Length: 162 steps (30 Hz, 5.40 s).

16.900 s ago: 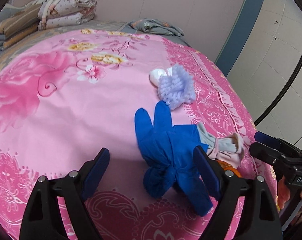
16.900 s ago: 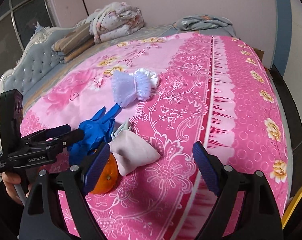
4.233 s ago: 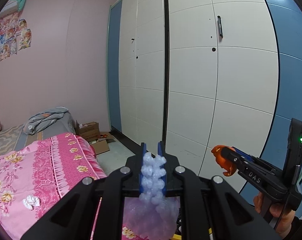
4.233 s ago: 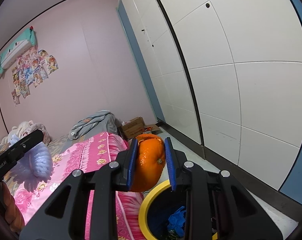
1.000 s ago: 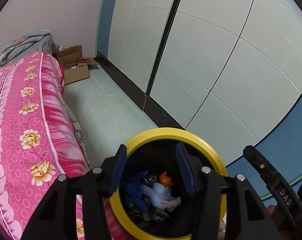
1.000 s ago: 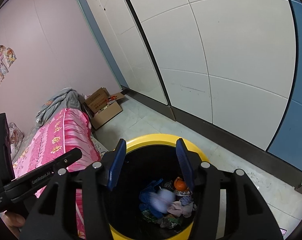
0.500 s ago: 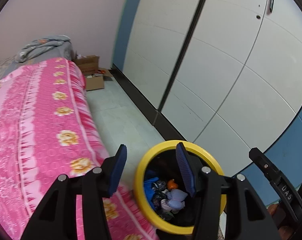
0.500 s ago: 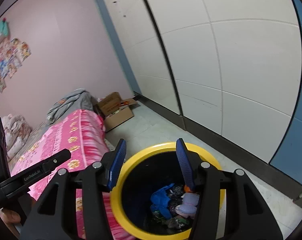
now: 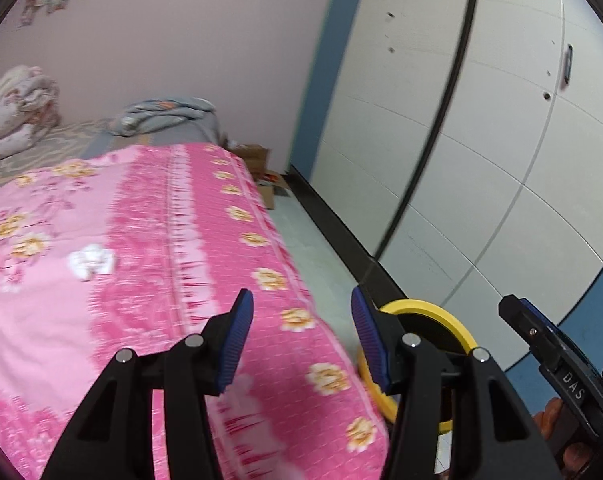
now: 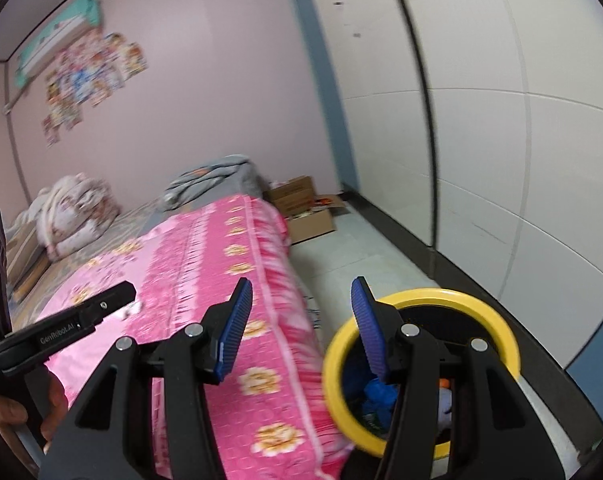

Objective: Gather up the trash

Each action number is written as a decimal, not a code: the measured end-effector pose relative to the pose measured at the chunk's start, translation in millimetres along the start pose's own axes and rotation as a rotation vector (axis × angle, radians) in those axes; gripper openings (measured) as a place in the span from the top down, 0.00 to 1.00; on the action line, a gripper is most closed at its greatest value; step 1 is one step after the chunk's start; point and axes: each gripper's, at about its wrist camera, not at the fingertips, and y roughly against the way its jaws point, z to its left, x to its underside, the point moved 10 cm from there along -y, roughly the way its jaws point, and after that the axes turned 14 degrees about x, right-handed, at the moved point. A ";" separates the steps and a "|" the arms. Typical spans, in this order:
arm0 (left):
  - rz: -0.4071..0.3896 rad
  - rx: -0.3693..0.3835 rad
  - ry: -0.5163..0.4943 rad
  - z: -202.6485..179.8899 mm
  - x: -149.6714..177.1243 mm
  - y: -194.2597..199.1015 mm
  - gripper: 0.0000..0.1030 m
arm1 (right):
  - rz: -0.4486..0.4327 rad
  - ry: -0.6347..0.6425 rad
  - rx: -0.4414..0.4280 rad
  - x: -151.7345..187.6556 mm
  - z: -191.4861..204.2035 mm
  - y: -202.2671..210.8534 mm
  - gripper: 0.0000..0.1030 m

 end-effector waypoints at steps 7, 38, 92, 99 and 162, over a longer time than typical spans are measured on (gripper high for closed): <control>-0.074 -0.099 0.022 42.1 3.7 73.1 0.53 | -0.018 0.083 -0.107 6.6 66.4 34.3 0.52; -0.303 -0.260 0.004 72.2 53.0 217.5 0.09 | -0.120 0.200 -0.233 31.1 151.9 114.3 0.08; -0.431 -0.241 -0.032 41.9 45.4 259.6 0.08 | -0.248 0.095 -0.119 13.2 120.9 149.5 0.08; -0.429 -0.239 -0.029 41.2 46.1 258.2 0.08 | -0.234 0.093 -0.115 16.4 120.3 143.2 0.08; -0.409 -0.208 -0.008 49.9 49.4 250.0 0.08 | -0.169 0.104 -0.108 35.8 128.9 118.4 0.08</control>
